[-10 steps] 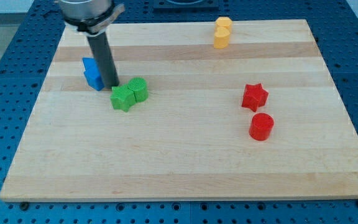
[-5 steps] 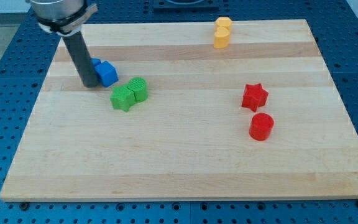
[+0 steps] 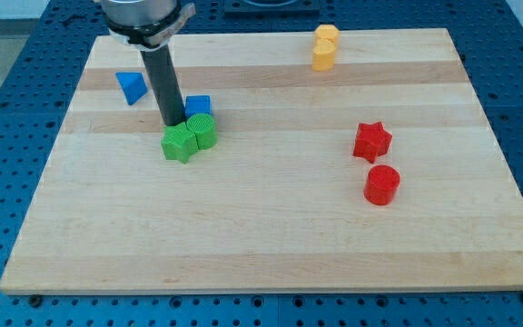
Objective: Slide the blue cube towards red star
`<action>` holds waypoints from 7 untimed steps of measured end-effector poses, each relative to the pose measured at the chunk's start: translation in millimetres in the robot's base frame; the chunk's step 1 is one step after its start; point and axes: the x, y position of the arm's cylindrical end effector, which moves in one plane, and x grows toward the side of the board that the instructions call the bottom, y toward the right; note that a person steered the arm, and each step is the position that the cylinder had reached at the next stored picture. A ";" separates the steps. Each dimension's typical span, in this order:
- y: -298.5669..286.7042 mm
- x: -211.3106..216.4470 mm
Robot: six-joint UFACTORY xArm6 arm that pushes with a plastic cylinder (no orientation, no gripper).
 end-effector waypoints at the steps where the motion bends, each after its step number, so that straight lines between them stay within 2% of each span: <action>1: 26.4 -4.7; 3: 44.0 -45.5; 4: 77.6 -38.1; 5: 94.4 -11.0; 7: 114.3 -7.8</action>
